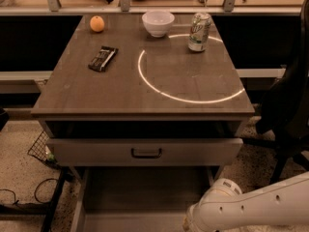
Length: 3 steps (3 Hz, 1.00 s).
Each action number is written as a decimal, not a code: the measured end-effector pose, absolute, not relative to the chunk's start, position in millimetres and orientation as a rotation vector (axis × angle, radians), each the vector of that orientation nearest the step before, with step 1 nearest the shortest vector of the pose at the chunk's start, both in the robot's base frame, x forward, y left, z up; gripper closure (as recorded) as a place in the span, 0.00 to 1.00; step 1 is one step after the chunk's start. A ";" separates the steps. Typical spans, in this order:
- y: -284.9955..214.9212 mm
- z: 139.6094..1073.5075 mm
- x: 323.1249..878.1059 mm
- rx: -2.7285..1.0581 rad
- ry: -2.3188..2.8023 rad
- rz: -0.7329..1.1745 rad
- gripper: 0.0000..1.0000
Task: Open middle drawer
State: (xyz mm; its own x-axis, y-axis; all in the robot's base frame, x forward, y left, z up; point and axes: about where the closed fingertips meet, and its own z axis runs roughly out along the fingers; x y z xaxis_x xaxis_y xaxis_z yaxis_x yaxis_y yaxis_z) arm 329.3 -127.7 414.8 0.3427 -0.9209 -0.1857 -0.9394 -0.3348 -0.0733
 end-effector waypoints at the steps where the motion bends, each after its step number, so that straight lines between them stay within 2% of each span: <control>1: -127.7 414.3 328.4 -2.434 1.703 0.167 0.06; 2: -127.7 414.1 328.1 -2.434 1.703 0.168 0.00; 3: -127.7 414.1 328.1 -2.434 1.703 0.168 0.00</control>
Offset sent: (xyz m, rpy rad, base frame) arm -0.0006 0.0000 -0.0004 -0.0001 0.0013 0.0004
